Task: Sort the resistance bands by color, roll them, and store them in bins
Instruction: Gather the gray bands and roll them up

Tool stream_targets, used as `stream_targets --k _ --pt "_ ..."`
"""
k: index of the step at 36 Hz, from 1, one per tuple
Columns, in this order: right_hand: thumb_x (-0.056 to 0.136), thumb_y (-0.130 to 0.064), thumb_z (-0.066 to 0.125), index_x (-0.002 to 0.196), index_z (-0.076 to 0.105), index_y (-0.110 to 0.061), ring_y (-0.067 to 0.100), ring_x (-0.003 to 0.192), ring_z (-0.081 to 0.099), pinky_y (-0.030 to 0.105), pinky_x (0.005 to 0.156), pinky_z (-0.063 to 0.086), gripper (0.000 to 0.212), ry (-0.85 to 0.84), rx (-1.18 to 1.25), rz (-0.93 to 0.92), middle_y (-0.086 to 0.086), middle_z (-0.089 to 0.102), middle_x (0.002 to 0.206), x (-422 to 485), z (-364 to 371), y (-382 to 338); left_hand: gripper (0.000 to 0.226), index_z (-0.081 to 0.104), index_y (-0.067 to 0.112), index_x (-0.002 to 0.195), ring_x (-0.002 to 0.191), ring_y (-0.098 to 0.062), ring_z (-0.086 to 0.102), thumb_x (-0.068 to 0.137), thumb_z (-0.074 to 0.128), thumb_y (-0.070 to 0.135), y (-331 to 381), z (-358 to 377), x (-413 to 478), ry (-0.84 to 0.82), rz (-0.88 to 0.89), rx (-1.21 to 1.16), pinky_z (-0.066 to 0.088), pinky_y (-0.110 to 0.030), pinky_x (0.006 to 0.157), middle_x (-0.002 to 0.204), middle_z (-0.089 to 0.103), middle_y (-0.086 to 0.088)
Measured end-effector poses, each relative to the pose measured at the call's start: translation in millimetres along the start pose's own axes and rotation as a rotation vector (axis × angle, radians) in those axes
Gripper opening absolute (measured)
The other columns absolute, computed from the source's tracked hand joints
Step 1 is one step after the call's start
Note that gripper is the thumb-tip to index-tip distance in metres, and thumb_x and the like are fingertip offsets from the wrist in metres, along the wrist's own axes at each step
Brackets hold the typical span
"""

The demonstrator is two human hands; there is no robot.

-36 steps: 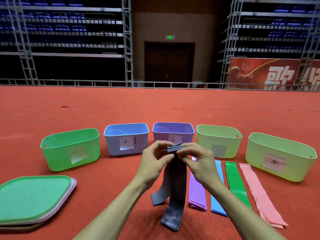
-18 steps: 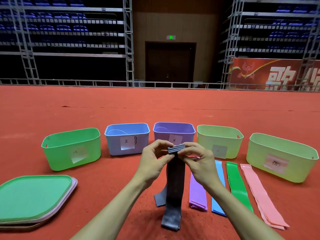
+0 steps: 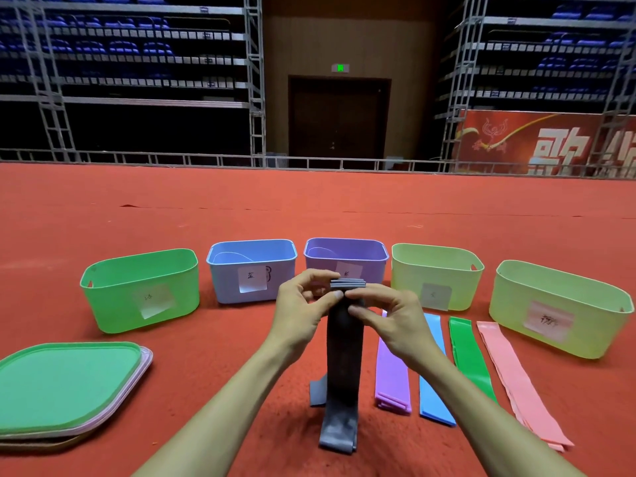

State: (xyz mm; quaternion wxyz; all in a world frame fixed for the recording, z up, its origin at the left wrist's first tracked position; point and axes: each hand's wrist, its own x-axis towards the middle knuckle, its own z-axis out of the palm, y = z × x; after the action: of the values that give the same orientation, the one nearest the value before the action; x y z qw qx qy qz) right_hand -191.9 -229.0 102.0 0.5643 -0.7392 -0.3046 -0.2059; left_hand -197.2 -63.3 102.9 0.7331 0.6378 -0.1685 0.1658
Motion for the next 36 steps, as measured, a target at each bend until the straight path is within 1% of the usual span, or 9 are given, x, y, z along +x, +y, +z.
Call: stream_targets --k 4,10,13,15,18,20,25,30,36 --pt "0.074 0.0 0.078 0.094 0.076 -0.016 0.004 0.084 0.068 0.015 0.077 0.05 0.026 -0.001 -0.109 -0.061 -0.01 0.072 0.091 8 -2 -1 0.035 0.054 0.031 0.103 0.098 -0.02 0.063 0.078 0.067 0.01 -8 -4 -2 -0.047 0.053 0.073 0.052 -0.036 0.086 0.101 0.066 -0.007" --pt "0.074 0.001 0.077 0.097 0.075 -0.012 -0.003 0.082 0.064 0.01 0.075 0.046 0.026 0.054 -0.134 -0.093 -0.014 0.069 0.088 21 -8 -1 0.077 0.03 0.046 0.127 0.091 -0.013 0.064 0.083 0.06 -0.01 -30 -11 -18 -0.245 0.05 0.222 0.051 -0.03 0.085 0.098 0.064 -0.003" --pt "0.075 -0.001 0.078 0.097 0.075 -0.016 -0.001 0.08 0.064 0.013 0.073 0.048 0.027 0.088 -0.142 -0.082 -0.015 0.069 0.089 26 -10 0 0.094 0.023 0.063 0.133 0.09 -0.013 0.063 0.084 0.06 -0.008 -37 -15 -26 -0.315 0.078 0.317 0.052 -0.026 0.087 0.1 0.065 0.004" --pt "0.076 -0.001 0.077 0.095 0.074 -0.022 0.005 0.079 0.065 0.019 0.073 0.052 0.029 0.102 -0.123 -0.058 -0.017 0.068 0.086 30 -11 0 0.094 0.023 0.066 0.134 0.095 -0.012 0.064 0.086 0.06 -0.005 -41 -17 -29 -0.364 0.077 0.374 0.051 -0.024 0.087 0.106 0.065 0.011" --pt "0.078 -0.002 0.075 0.092 0.073 -0.03 0.021 0.085 0.068 0.041 0.073 0.059 0.032 0.091 -0.053 0.01 -0.023 0.068 0.089 37 -13 1 0.093 0.022 0.065 0.135 0.097 -0.022 0.065 0.086 0.063 -0.002 -44 -20 -34 -0.394 0.01 0.417 0.054 -0.036 0.083 0.113 0.065 0.014" --pt "0.078 -0.002 0.076 0.092 0.074 -0.031 0.018 0.088 0.068 0.046 0.075 0.058 0.032 0.087 -0.058 0.02 -0.025 0.067 0.09 41 -14 2 0.096 0.019 0.064 0.138 0.094 -0.022 0.066 0.085 0.065 -0.002 -47 -22 -34 -0.403 -0.018 0.454 0.055 -0.038 0.08 0.111 0.066 0.01" --pt "0.075 0.003 0.076 0.094 0.075 -0.017 0.005 0.083 0.066 0.037 0.082 0.057 0.027 0.122 -0.109 -0.013 -0.012 0.07 0.089 52 -14 3 0.106 0.008 0.066 0.139 0.079 -0.009 0.065 0.083 0.068 -0.001 -58 -31 -35 -0.47 -0.065 0.548 0.056 -0.026 0.075 0.098 0.065 0.008" --pt "0.076 0.008 0.073 0.093 0.073 -0.016 -0.002 0.079 0.065 0.027 0.08 0.056 0.029 0.119 -0.075 -0.001 -0.014 0.069 0.09 65 -11 6 0.105 0.006 0.066 0.139 0.075 -0.012 0.064 0.084 0.067 0.001 -74 -42 -39 -0.494 -0.092 0.57 0.054 -0.023 0.077 0.09 0.062 0.007" --pt "0.078 0.007 0.072 0.094 0.074 -0.013 0.002 0.077 0.064 0.028 0.078 0.055 0.026 0.146 -0.053 0.049 -0.012 0.068 0.088 83 -4 22 0.105 0.01 0.062 0.141 0.073 -0.011 0.063 0.078 0.069 0.004 -85 -46 -43 -0.561 -0.153 0.564 0.056 -0.028 0.075 0.11 0.064 -0.002"
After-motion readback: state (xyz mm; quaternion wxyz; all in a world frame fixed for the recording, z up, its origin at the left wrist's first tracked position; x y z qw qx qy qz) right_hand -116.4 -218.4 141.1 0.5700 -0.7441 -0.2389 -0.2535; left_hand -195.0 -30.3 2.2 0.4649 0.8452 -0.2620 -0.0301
